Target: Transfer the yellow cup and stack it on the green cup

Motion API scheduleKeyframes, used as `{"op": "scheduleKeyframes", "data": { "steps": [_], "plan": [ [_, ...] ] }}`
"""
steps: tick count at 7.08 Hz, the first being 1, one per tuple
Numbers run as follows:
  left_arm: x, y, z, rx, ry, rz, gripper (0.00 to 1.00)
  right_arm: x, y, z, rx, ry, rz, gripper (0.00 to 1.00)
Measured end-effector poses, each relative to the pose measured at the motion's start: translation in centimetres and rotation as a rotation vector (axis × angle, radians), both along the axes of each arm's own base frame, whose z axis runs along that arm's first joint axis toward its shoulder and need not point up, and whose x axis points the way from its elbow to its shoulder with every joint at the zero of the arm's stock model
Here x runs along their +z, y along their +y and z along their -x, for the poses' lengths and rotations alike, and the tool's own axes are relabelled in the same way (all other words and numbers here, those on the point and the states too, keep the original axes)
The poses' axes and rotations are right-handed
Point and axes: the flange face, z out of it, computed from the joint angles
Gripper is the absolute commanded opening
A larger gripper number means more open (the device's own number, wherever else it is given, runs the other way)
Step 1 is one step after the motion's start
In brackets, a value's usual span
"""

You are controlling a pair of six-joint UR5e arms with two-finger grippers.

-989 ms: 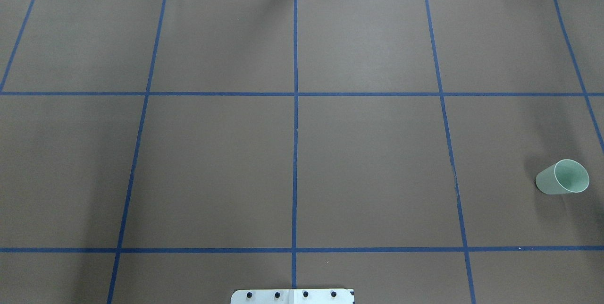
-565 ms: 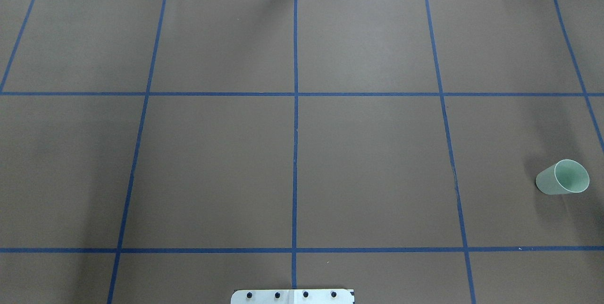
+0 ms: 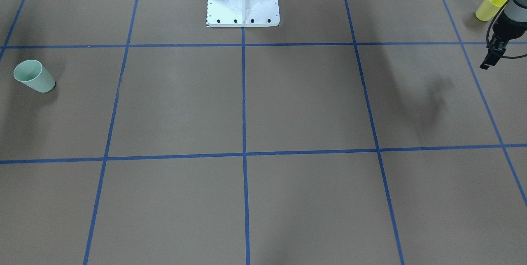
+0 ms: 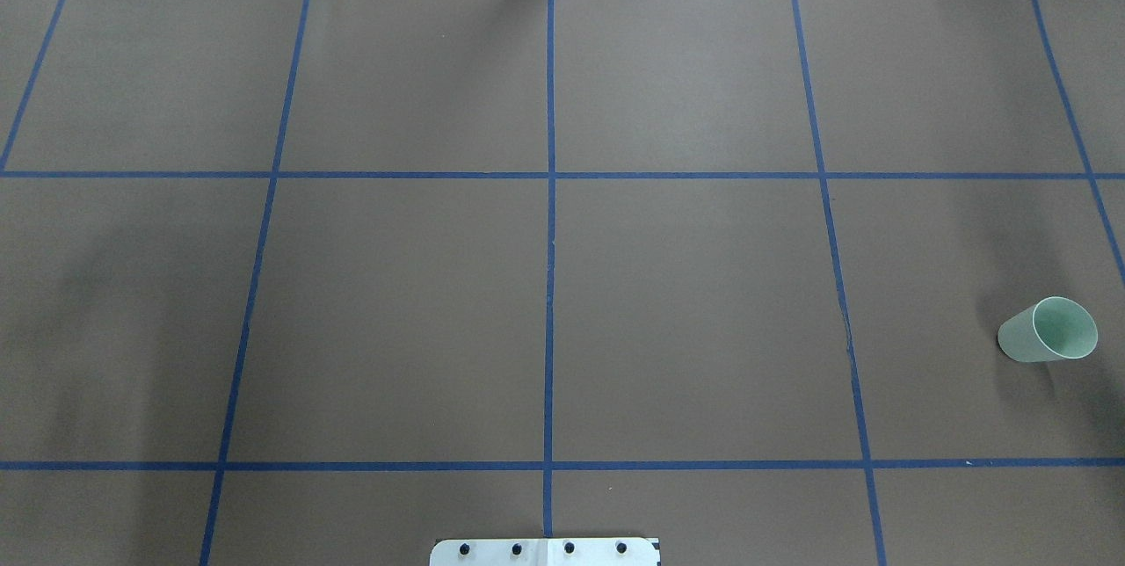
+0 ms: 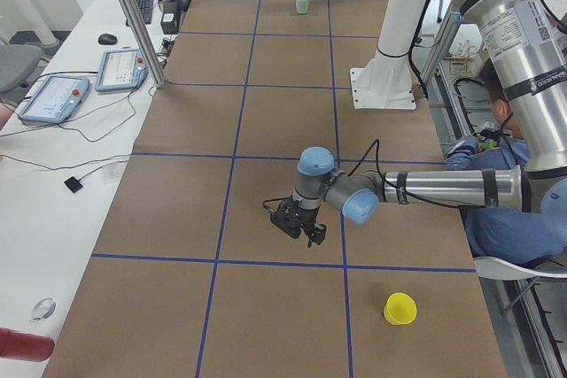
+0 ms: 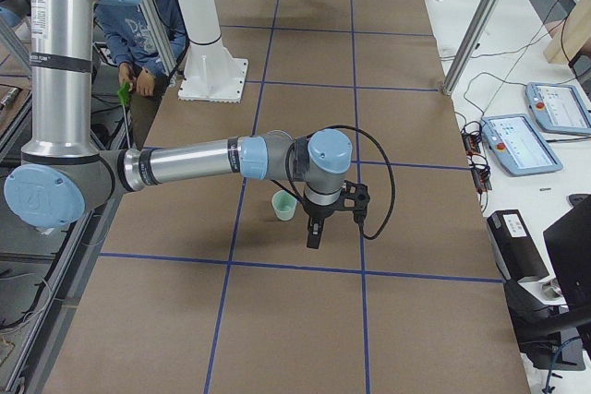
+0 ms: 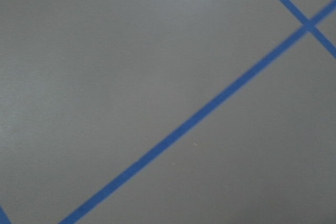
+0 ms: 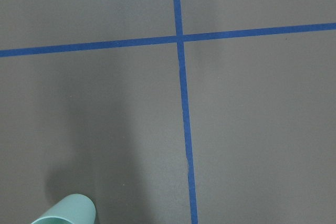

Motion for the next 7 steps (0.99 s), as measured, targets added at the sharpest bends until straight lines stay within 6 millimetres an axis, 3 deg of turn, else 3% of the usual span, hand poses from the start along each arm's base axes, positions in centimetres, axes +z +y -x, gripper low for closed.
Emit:
{"op": "scheduleKeyframes", "data": {
  "steps": [4,7],
  "plan": [
    [5.1,6.9,0.1,-0.192,-0.217,0.201,1.0,-2.3,0.2,0.7,-0.019,0.005,-0.048,1.0],
    [7.2,10.5,-5.2,-0.331,-0.492,0.377,0.99,-3.0,1.6,0.7,-0.021,0.006,-0.06,1.0]
  ]
}}
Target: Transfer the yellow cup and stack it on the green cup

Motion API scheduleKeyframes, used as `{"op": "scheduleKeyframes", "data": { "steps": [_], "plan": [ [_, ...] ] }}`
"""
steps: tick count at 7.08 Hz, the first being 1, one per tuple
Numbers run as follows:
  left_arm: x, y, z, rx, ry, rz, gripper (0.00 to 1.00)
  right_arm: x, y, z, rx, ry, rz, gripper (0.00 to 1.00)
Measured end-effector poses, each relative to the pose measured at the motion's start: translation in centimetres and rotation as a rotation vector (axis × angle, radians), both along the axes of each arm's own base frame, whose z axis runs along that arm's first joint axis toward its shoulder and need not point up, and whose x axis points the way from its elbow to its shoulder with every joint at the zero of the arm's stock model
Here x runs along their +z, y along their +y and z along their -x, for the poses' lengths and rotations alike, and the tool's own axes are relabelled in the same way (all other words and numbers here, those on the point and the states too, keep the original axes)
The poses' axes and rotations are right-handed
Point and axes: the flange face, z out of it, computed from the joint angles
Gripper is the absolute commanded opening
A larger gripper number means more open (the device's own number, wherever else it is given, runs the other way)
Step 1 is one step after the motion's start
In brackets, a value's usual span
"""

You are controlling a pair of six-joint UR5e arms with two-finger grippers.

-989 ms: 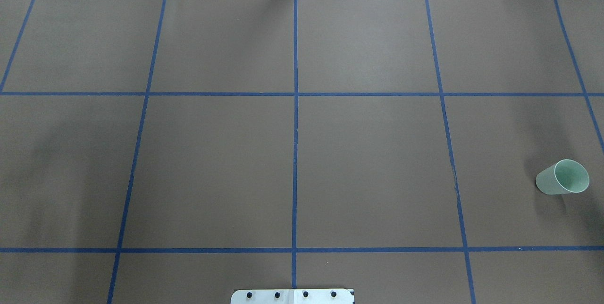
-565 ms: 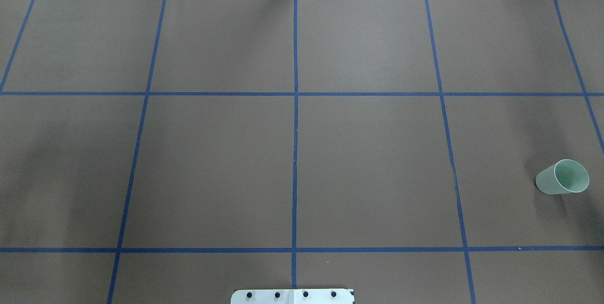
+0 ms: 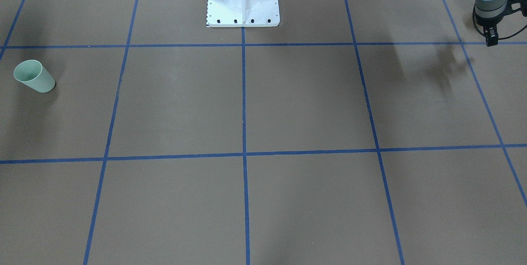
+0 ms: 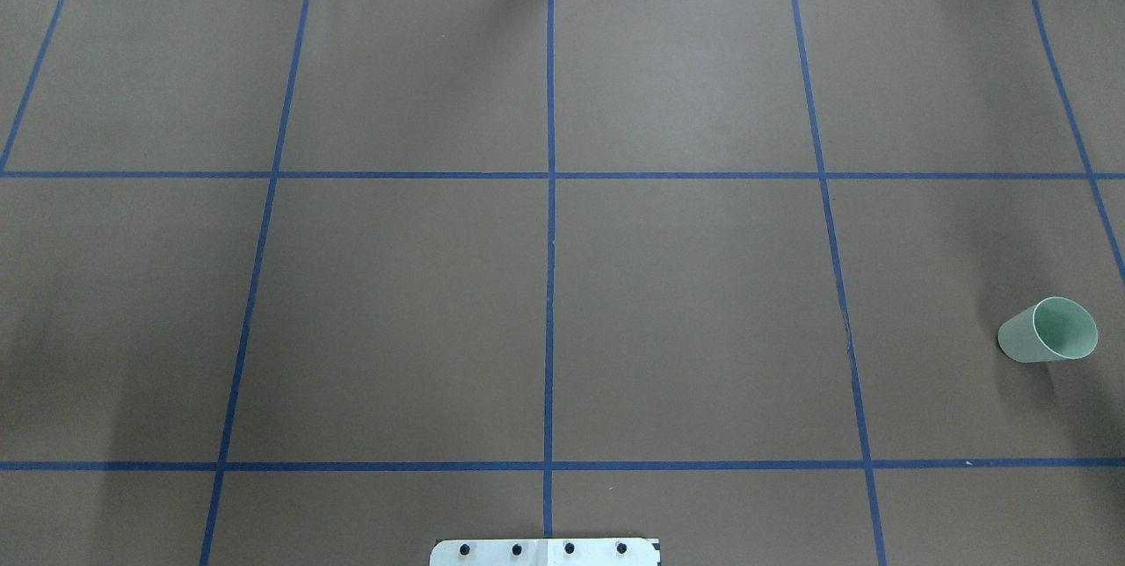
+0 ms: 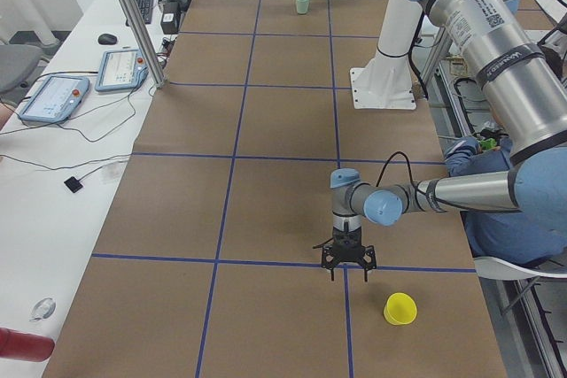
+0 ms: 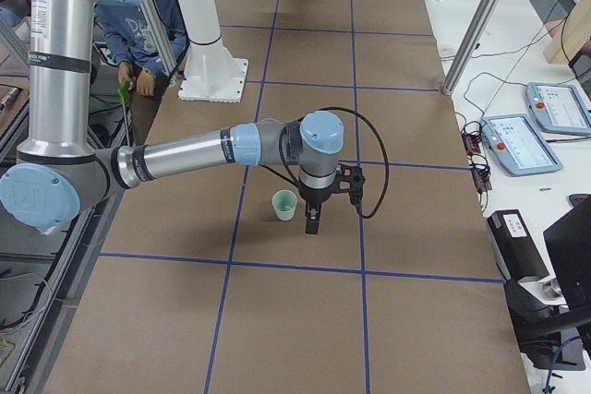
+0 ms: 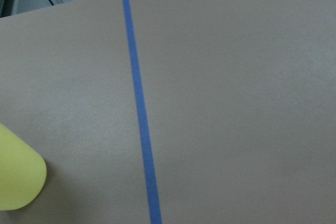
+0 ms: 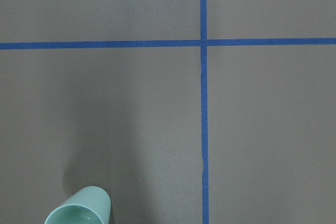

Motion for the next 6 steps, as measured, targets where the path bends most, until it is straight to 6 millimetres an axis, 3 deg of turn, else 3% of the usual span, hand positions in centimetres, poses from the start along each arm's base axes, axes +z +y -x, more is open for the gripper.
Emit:
{"op": "scheduleKeyframes", "data": {
  "steps": [1,6],
  "plan": [
    [0.0,0.8,-1.7,-0.058,-0.09,0.042,0.99,-0.2,0.4,0.0,0.0,0.0,-0.003,1.0],
    [3.0,5.7,-3.7,-0.28,-0.412,0.064,0.99,-0.7,1.8,-0.1,-0.001,-0.007,-0.008,1.0]
  ]
}}
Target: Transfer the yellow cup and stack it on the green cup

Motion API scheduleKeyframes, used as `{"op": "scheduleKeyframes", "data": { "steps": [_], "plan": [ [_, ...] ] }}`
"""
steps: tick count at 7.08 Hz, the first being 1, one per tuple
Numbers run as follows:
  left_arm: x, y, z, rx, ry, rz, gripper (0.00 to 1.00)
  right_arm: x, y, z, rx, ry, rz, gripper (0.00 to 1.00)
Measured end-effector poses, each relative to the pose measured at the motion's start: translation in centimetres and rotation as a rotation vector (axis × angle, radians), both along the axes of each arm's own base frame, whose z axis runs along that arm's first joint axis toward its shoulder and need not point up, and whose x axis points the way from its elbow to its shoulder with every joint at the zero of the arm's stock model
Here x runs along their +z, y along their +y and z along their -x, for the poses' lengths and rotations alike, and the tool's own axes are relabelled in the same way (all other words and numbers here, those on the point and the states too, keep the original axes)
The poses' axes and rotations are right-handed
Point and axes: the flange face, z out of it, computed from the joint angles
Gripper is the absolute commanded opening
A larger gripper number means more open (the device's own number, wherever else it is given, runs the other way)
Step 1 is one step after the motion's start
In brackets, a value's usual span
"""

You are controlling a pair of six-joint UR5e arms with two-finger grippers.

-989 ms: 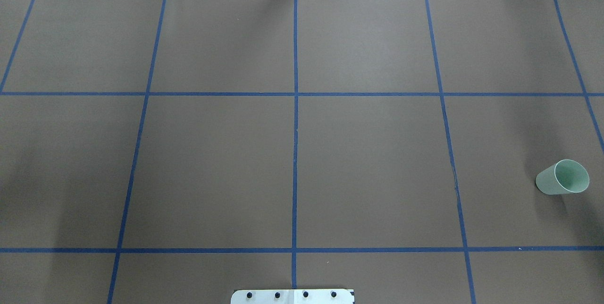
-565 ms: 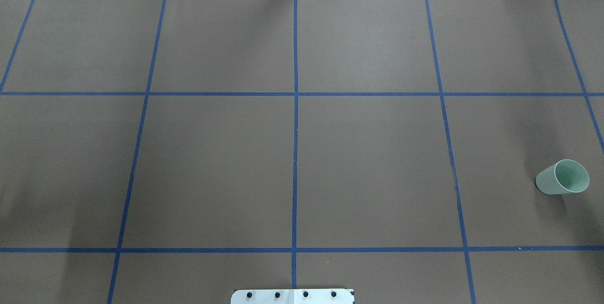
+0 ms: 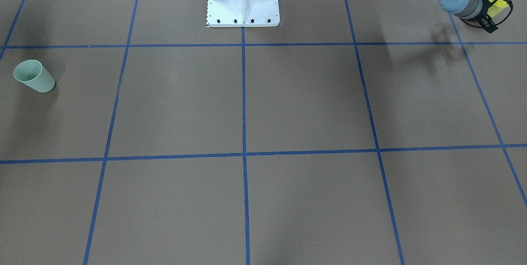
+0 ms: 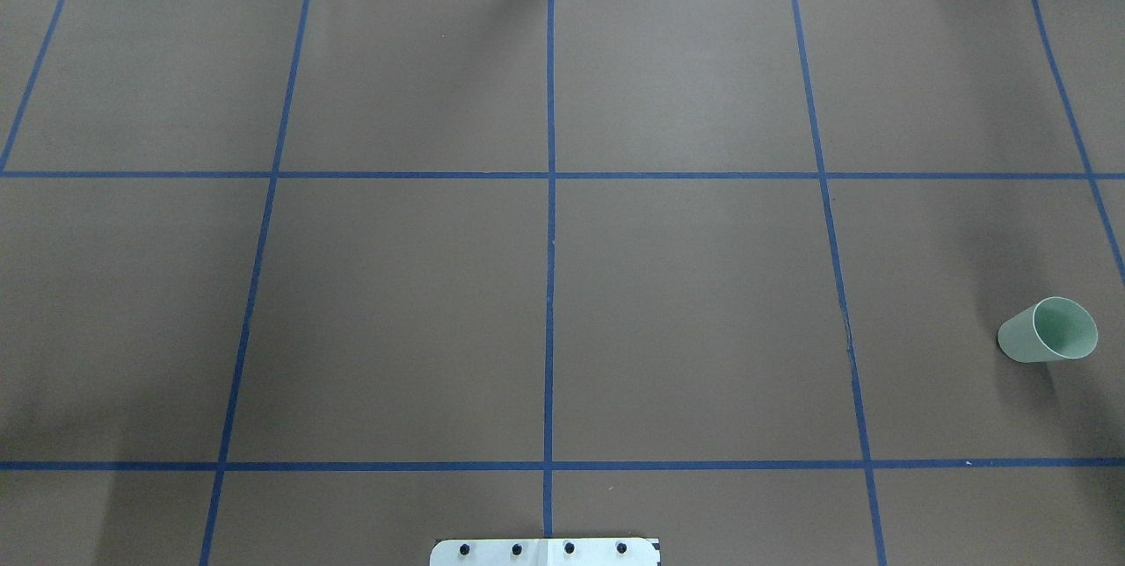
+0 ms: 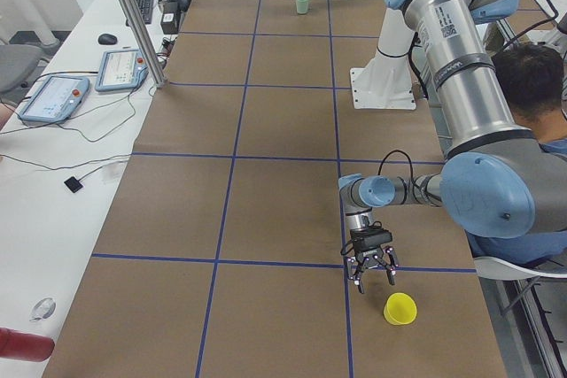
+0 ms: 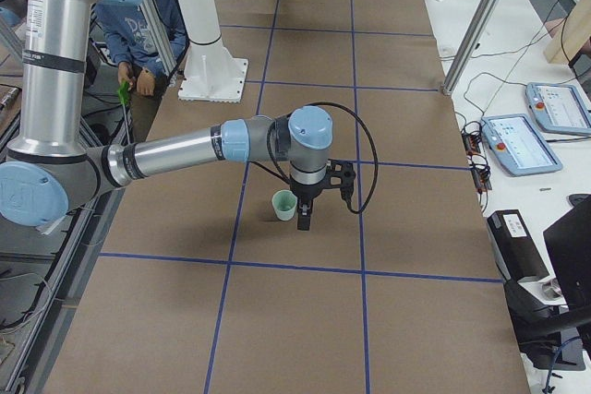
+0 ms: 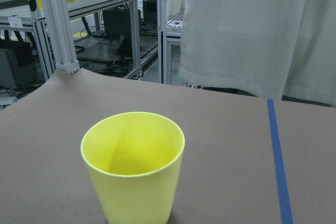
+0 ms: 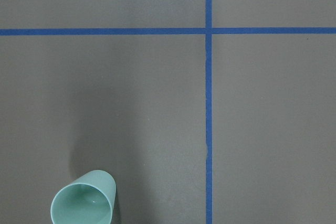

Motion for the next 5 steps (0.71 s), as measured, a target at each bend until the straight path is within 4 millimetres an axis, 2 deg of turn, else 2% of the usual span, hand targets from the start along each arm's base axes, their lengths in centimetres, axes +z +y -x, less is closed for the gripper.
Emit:
{"op": "scheduleKeyframes", "data": {
  "steps": [2,5],
  "plan": [
    [1.2,1.7,-0.6,-0.001,-0.045,-0.008,0.99,-0.1,1.2,-0.1,0.0,-0.001,0.004,1.0],
    [2.6,3.9,-2.3,0.041,-0.075,-0.006,0.99,0.1,1.6,-0.1,0.001,-0.003,0.01,1.0]
  ]
}}
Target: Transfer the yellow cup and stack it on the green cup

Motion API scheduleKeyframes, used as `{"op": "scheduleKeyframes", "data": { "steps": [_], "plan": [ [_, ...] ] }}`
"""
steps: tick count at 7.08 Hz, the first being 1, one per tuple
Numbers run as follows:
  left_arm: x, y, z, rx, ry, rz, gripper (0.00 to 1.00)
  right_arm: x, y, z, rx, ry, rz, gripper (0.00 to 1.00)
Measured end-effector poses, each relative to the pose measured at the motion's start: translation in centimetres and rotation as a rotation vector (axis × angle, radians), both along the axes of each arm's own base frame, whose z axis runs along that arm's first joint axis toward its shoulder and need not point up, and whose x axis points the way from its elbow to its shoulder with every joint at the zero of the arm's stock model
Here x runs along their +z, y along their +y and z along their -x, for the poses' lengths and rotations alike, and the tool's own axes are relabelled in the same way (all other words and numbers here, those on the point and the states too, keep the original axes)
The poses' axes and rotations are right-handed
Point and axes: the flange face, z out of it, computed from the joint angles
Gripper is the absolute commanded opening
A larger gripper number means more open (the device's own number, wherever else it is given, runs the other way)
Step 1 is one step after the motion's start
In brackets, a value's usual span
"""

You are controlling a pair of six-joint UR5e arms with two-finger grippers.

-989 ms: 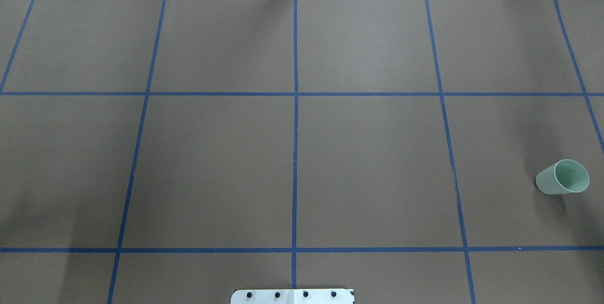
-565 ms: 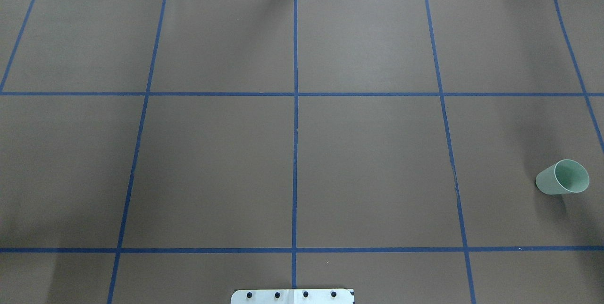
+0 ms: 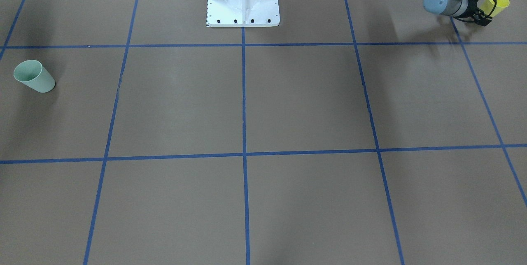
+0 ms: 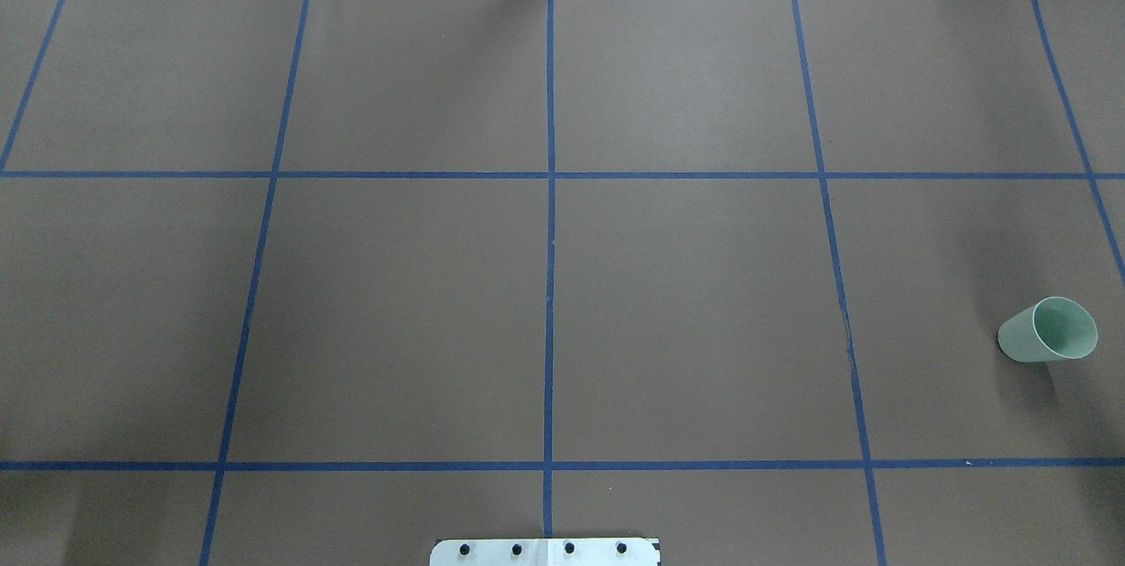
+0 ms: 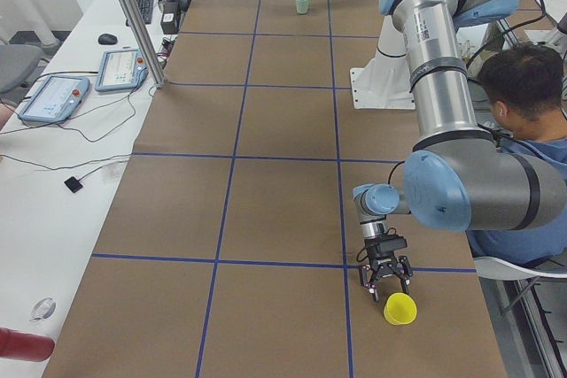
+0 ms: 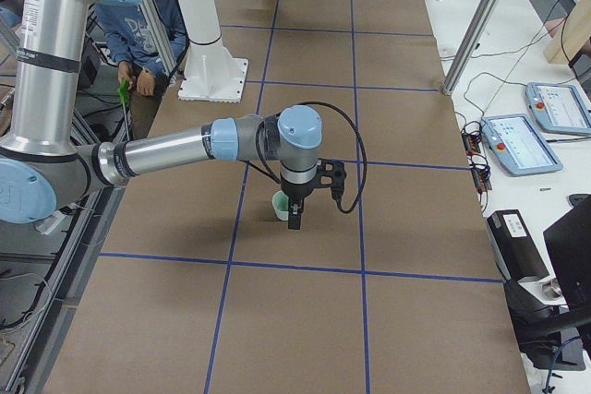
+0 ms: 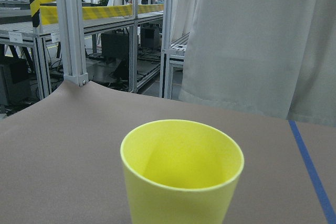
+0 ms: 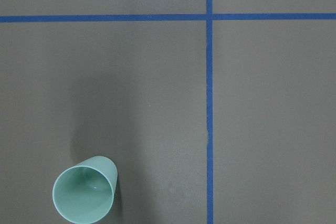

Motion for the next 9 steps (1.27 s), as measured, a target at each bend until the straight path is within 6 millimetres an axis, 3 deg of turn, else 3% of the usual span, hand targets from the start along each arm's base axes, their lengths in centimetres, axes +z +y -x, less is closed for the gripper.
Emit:
{"op": "scheduleKeyframes", "data": {
  "steps": [2,6,8,9],
  "plan": [
    [0.7,1.1,-0.2,0.052,-0.005,0.003,0.99,0.2,0.1,0.0,-0.001,-0.001,0.004,1.0],
    [4.2,2.1,1.6,0.098,-0.021,0.003,0.97,-0.2,0.2,0.1,-0.003,-0.005,-0.002,1.0],
    [4.9,2.1,3.2,0.101,-0.024,0.004,0.52,-0.4,0.4,0.1,-0.003,-0.007,-0.005,1.0],
    [5.0,2.0,3.5,0.1,-0.026,0.003,0.44,-0.5,0.5,0.1,-0.003,-0.008,-0.004,1.0]
  ]
}}
